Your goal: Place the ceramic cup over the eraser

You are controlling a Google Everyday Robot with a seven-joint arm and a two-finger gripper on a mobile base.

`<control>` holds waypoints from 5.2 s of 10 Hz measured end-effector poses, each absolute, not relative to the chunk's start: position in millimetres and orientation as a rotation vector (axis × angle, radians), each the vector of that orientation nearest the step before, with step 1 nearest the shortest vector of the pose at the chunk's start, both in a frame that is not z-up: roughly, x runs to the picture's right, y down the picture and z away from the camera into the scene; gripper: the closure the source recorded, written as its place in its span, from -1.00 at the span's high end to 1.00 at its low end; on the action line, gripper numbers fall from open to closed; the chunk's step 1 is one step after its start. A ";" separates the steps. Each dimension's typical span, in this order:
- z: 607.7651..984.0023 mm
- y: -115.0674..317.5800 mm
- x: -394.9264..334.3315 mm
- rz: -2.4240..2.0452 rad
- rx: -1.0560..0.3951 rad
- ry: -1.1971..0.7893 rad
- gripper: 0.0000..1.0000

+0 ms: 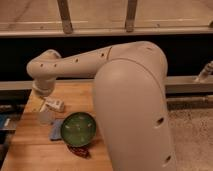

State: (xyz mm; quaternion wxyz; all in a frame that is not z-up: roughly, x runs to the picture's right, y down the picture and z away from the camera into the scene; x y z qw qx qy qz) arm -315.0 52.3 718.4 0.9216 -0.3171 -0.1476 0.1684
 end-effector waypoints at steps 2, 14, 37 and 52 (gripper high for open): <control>729.5 60.5 -330.1 0.331 -0.674 -0.316 0.60; 758.3 93.2 -362.4 0.269 -0.755 -0.323 0.60; 787.3 128.4 -379.2 0.181 -0.840 -0.301 -1.00; 752.5 -4.5 -185.1 0.481 -0.698 -0.344 -1.00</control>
